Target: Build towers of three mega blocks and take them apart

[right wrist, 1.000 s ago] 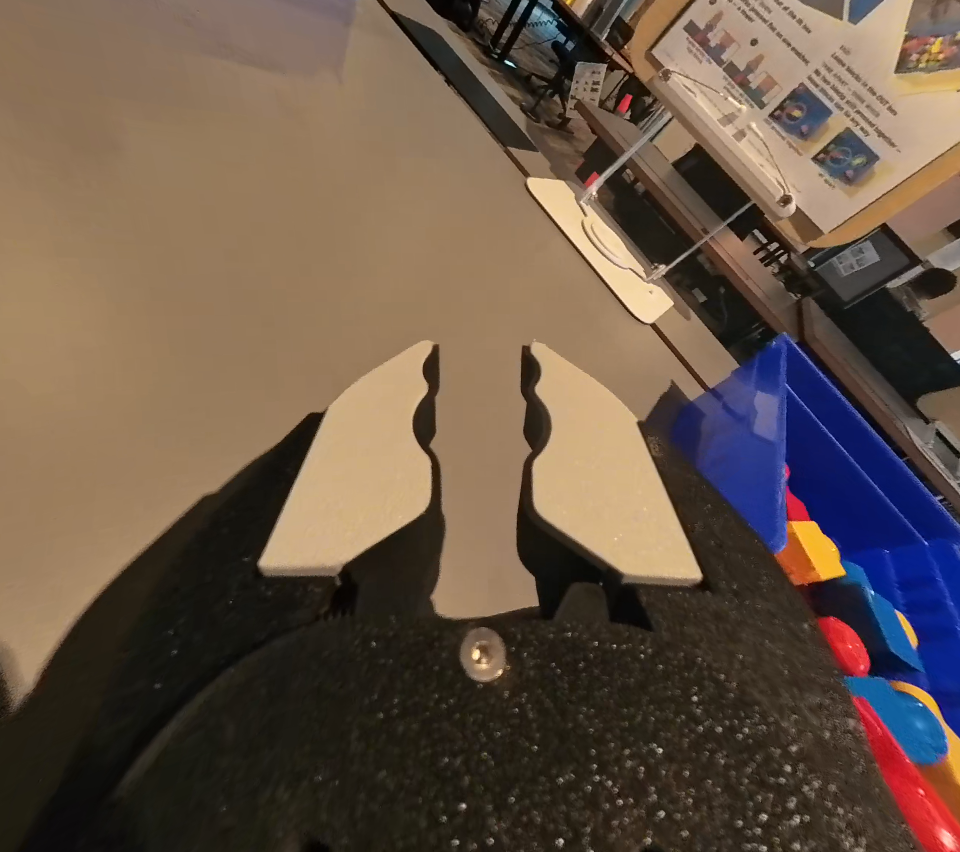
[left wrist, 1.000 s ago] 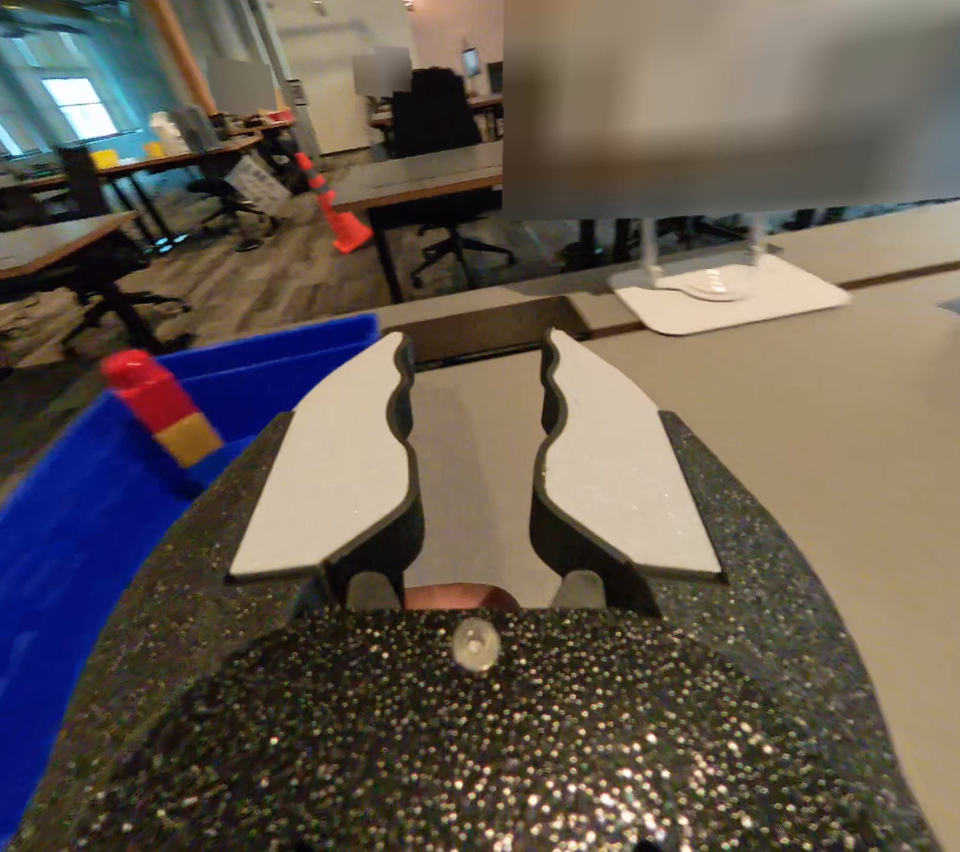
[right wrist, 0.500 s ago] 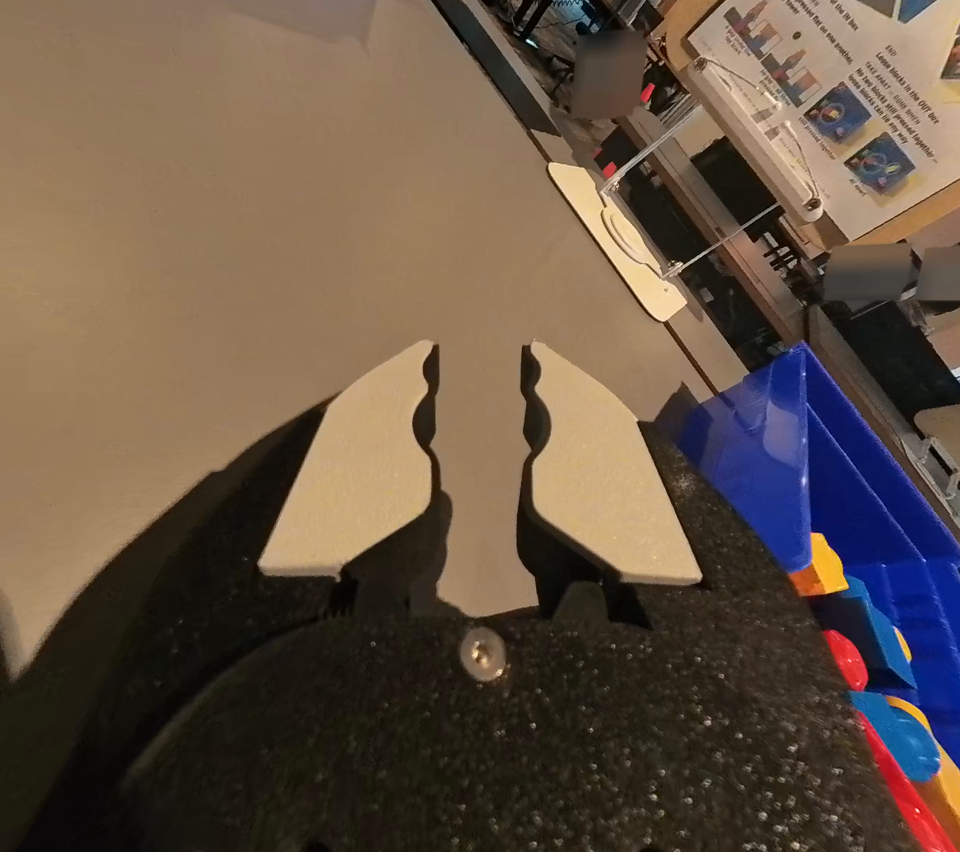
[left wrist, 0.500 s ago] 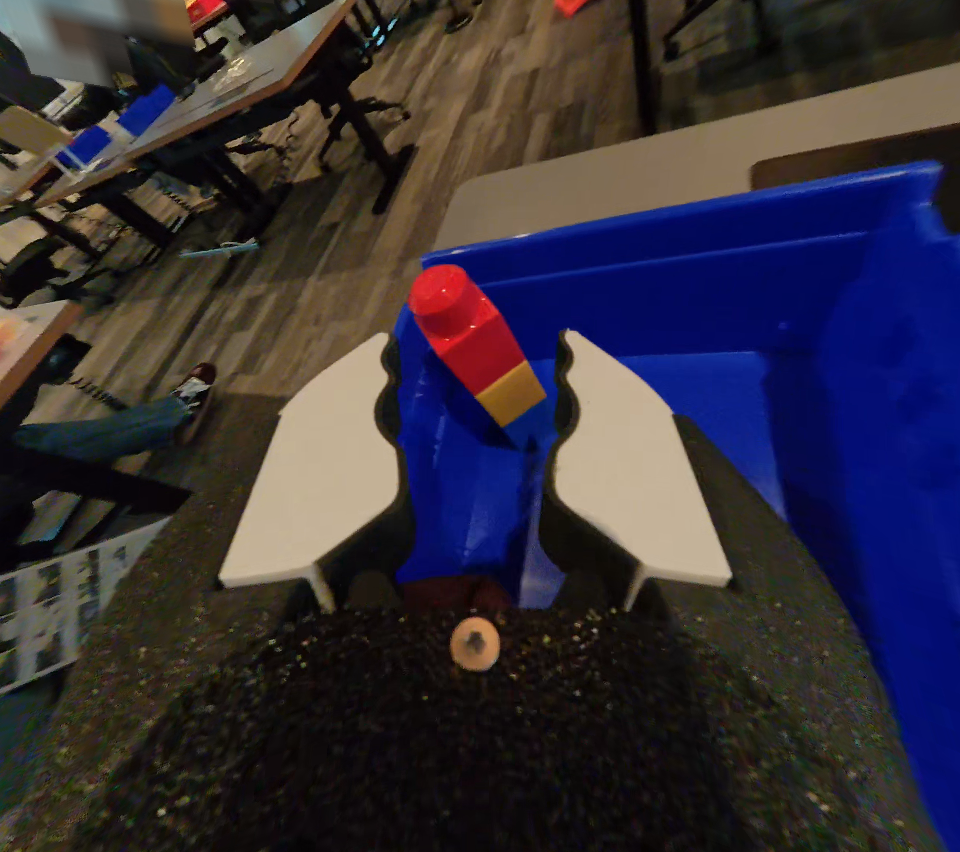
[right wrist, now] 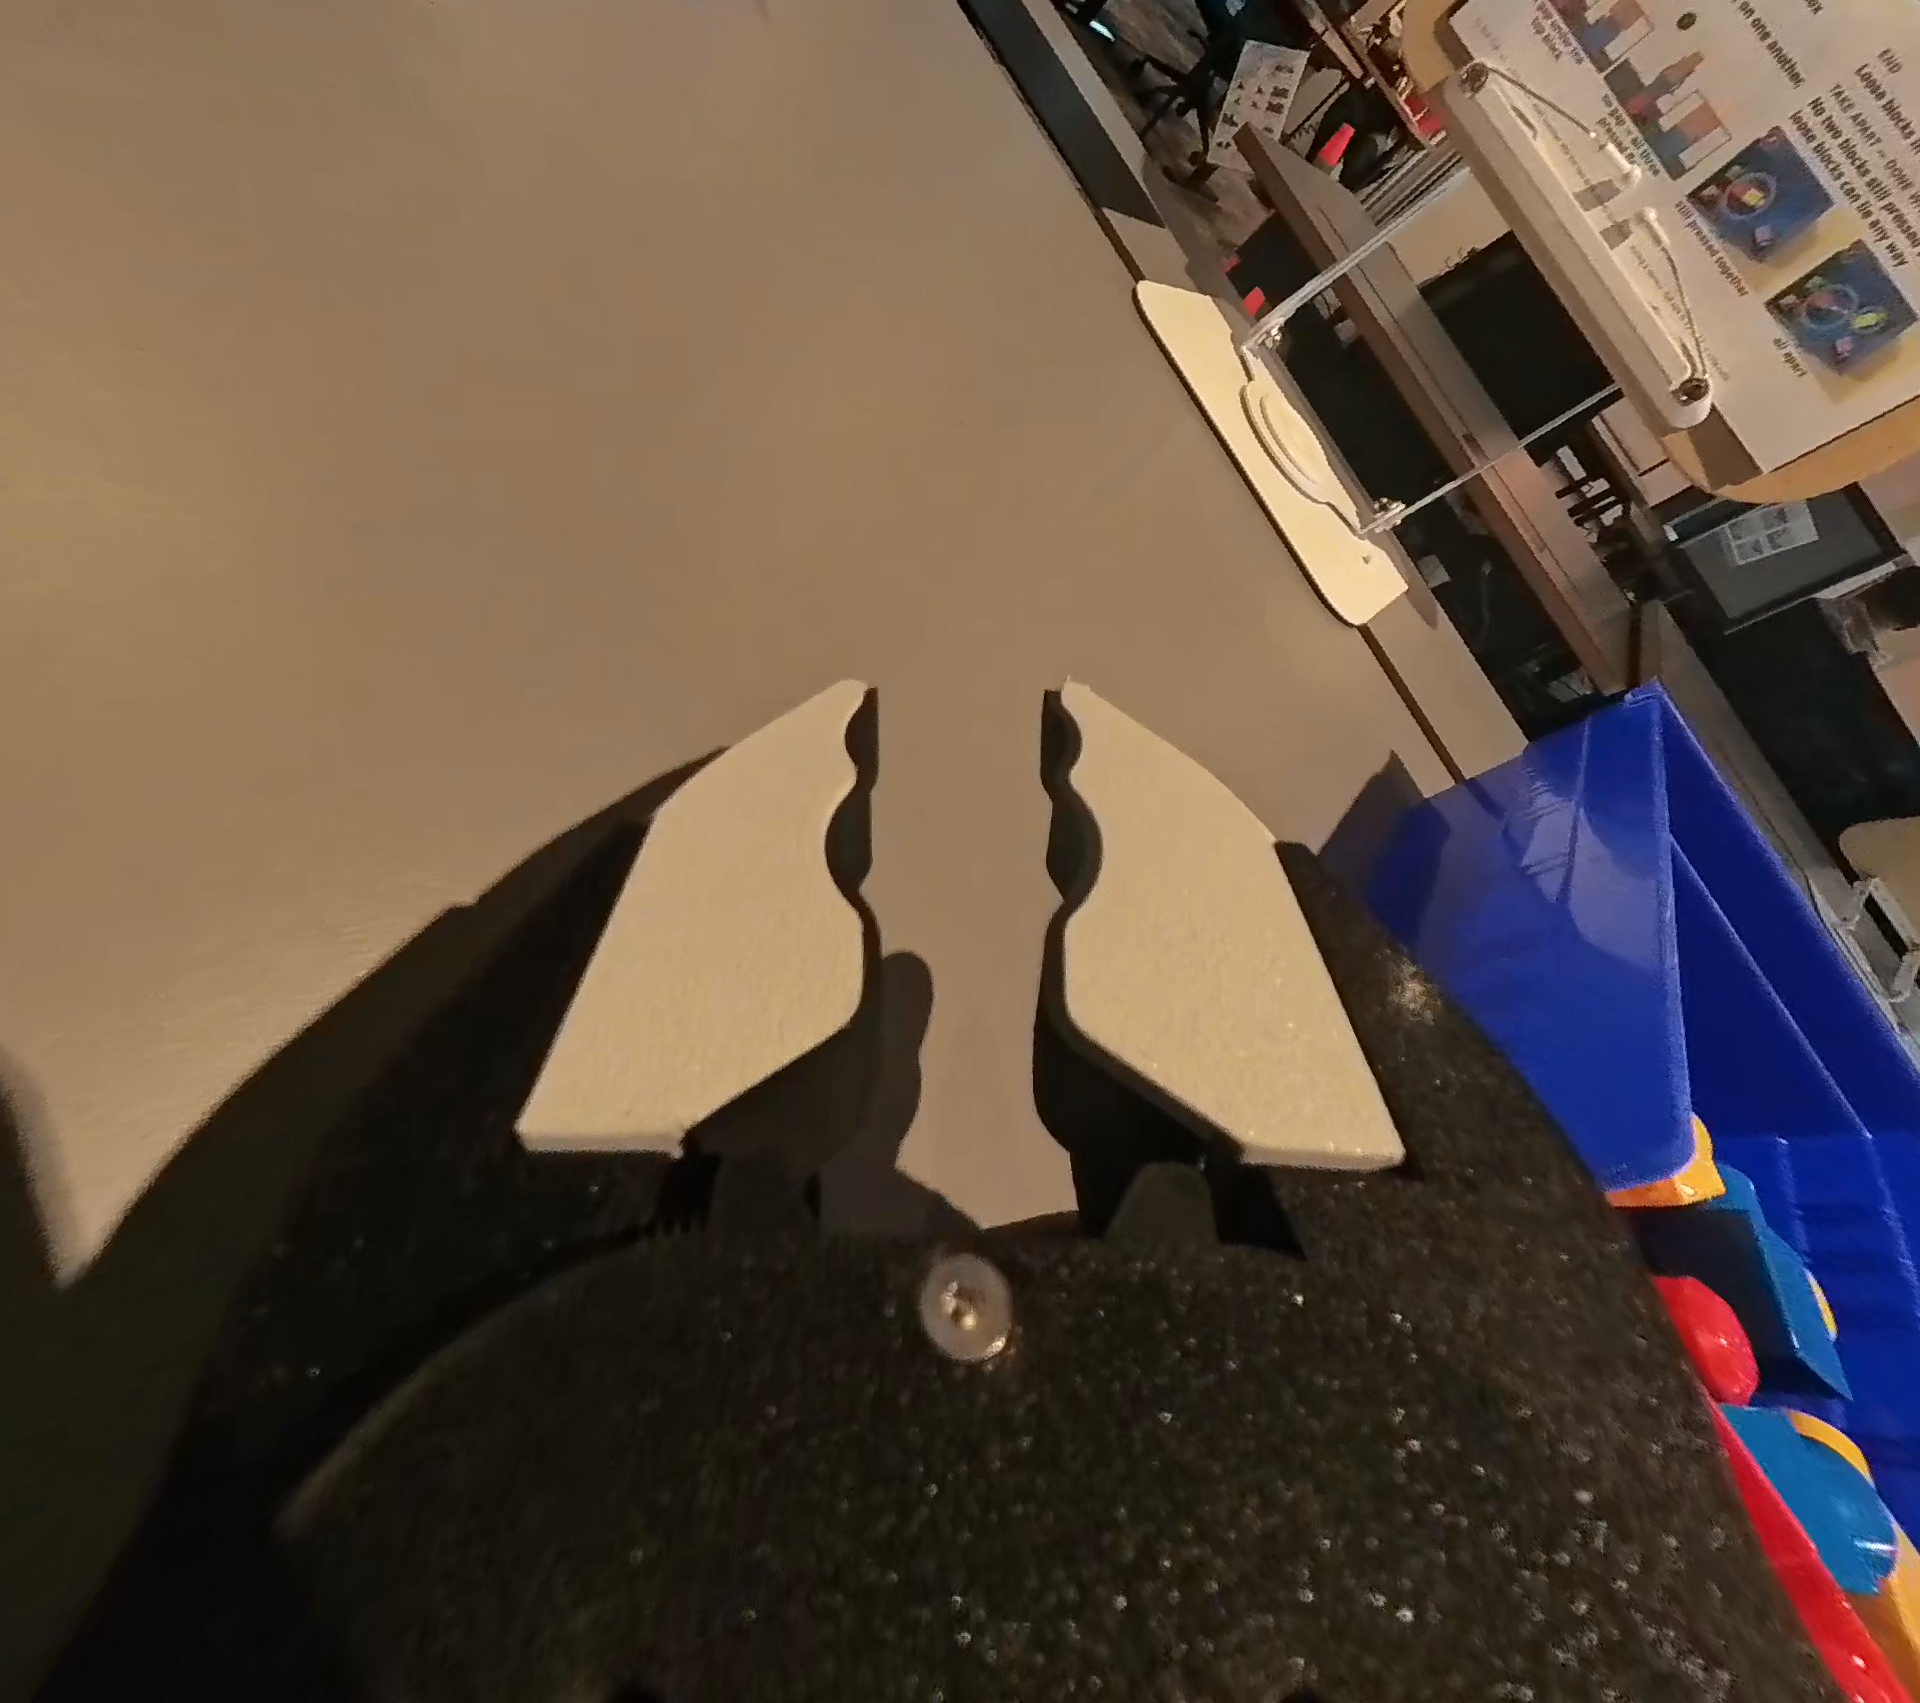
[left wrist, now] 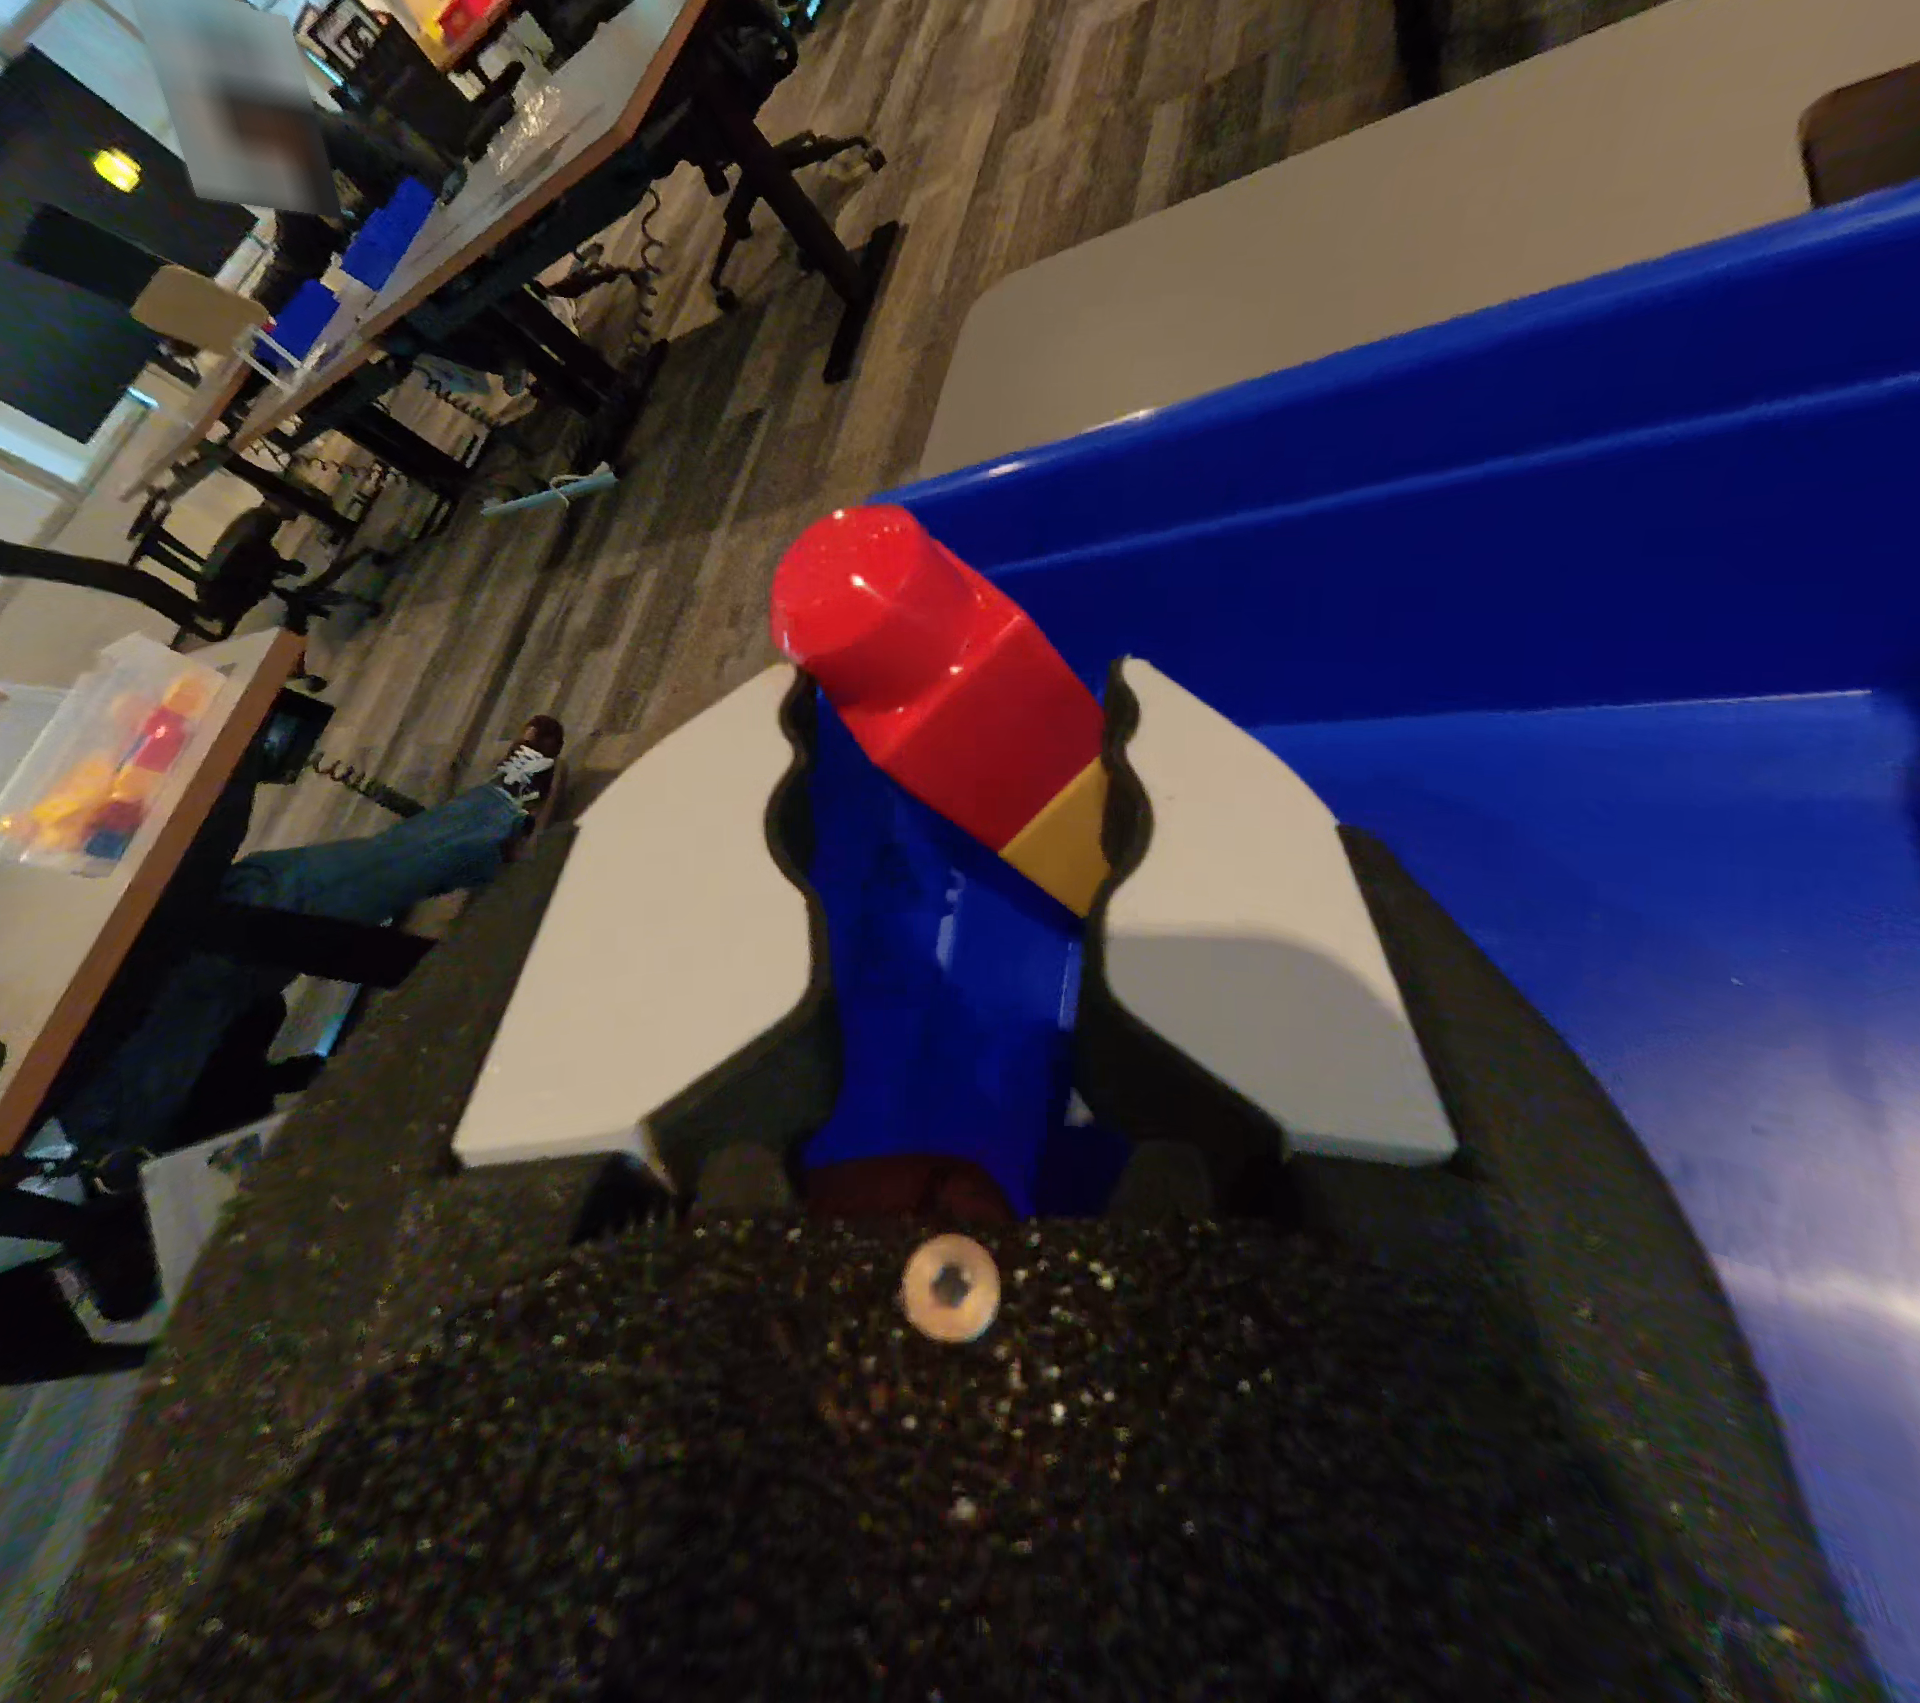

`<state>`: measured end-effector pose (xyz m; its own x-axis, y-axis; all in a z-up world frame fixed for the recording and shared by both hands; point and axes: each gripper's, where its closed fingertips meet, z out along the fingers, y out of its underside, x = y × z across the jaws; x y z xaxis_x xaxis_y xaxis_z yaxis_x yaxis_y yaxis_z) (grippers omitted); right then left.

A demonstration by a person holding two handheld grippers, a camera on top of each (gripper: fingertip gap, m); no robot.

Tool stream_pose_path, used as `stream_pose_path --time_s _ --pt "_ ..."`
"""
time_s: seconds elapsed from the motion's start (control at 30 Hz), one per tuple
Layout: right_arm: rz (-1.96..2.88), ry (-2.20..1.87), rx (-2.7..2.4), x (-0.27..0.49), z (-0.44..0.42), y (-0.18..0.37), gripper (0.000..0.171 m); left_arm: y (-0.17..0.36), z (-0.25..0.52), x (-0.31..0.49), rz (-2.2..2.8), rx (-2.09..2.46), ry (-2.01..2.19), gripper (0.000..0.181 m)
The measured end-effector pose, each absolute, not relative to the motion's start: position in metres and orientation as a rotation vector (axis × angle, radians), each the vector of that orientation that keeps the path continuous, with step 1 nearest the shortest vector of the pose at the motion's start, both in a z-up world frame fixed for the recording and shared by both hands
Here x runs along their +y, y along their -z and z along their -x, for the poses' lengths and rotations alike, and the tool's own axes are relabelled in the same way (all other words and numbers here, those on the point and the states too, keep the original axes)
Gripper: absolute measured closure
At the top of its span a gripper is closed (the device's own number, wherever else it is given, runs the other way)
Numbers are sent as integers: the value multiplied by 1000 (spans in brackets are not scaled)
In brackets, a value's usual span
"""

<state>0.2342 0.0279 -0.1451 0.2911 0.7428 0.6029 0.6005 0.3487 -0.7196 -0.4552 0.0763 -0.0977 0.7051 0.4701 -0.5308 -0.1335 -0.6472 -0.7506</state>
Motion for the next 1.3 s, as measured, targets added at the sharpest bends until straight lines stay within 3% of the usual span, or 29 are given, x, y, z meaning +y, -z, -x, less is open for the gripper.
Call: stream_pose_path --time_s 0.17,0.33,0.47,0.57,0.7,0.9,1.07,1.3 --pt "1330 -137 -1379 29 -236 144 141 87 448 77 2053 -228 -967 132" --pt "1312 -135 -1366 28 -236 139 141 14 411 76 1831 -181 -996 133" --pt "1290 -133 -1348 26 -237 132 142 -54 318 86 1696 -1 -855 133" --pt "1284 -178 -1326 22 -236 125 141 -71 211 93 1701 207 -597 133" --pt "1295 -314 -1285 14 -235 116 139 -48 57 81 1720 486 -243 133" --pt "1322 -570 -1232 -1 -235 106 134 40 -117 38 1771 806 73 133" --pt "1347 -627 -1254 -5 -231 111 130 86 -182 13 1768 910 160 133" --pt "1367 -628 -1301 -10 -224 120 128 106 -204 -1 1725 933 210 139"
